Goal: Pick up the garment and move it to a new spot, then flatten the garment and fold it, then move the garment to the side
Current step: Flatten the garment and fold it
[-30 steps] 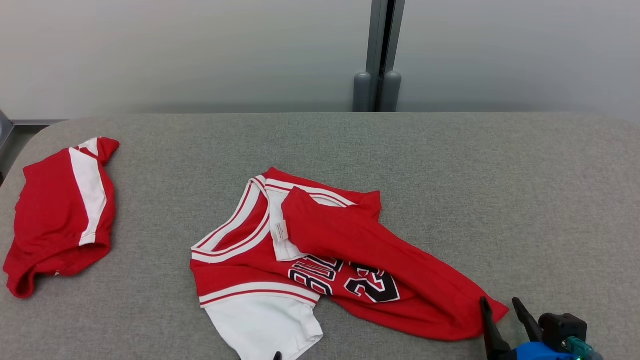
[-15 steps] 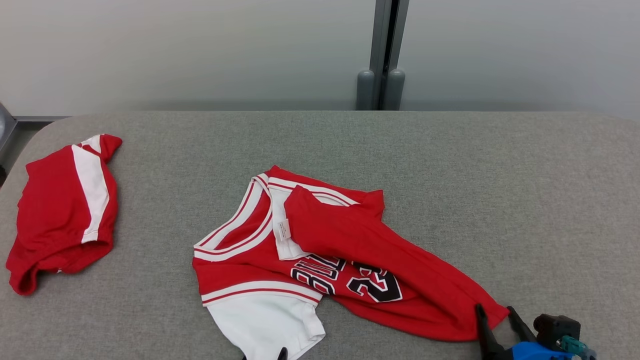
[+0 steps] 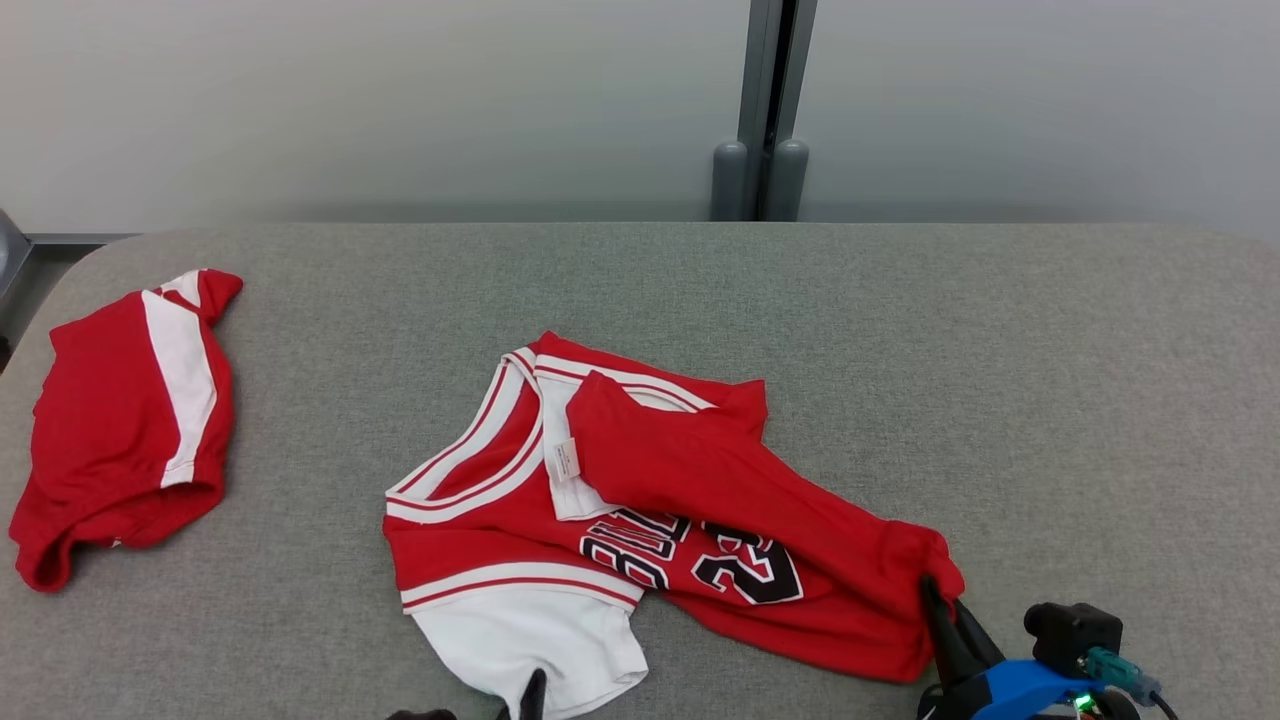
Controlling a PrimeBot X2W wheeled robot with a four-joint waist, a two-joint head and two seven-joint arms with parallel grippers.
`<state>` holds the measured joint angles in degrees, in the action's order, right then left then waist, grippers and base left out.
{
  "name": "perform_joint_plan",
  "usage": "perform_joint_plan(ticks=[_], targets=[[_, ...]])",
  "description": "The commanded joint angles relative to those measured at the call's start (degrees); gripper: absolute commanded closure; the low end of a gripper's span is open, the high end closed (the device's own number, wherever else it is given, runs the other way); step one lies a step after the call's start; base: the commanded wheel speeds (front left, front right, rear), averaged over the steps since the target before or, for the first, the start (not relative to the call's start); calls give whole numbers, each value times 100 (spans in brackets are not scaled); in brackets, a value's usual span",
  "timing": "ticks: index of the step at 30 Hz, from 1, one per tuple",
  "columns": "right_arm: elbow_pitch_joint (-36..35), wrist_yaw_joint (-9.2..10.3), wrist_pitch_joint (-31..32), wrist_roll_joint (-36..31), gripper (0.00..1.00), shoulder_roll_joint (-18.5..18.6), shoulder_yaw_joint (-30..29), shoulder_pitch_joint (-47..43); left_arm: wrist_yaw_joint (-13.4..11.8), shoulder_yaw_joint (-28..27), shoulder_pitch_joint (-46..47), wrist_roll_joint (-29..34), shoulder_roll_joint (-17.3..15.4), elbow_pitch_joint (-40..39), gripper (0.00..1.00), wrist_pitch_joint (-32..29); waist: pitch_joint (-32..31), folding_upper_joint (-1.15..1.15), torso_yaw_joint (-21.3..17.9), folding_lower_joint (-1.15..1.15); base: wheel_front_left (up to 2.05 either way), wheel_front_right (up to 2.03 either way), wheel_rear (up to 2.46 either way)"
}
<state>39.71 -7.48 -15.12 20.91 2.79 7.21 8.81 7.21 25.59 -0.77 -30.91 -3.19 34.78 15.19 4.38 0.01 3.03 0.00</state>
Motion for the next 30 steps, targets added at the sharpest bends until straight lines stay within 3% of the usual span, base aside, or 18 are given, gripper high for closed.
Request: perform_joint_plan(ticks=[1,8,15,21,26,30], targets=[[-109,-3,-3,47,100,20,-6,-21,44,-78,120,-59,-4,-114,100,-6,2,-1,-6,0,0,0,0],[-1039,-3,-3,329,100,70,88,316,44,-633,562,-455,-40,-1153,100,-4,119,-1,-29,0,0,0,0],[-1205,-3,-3,747,100,415,564,1629,45,-747,2116,-880,-480,-1465,100,-4,481,-1,-144,0,0,0,0],[-722,-3,67,1291,100,495,733,3574,45,-602,4260,-1309,-1077,-1173,100,-267,1052,-1,-327,0,0,0,0],[87,-3,291,1850,100,373,485,5353,45,-607,6039,-1588,-1223,-662,100,-562,1545,-1,-464,0,0,0,0],[733,-3,362,2005,100,349,316,6641,45,-381,7380,-1465,-1258,-149,100,-658,1851,-1,-520,0,0,0,0]])
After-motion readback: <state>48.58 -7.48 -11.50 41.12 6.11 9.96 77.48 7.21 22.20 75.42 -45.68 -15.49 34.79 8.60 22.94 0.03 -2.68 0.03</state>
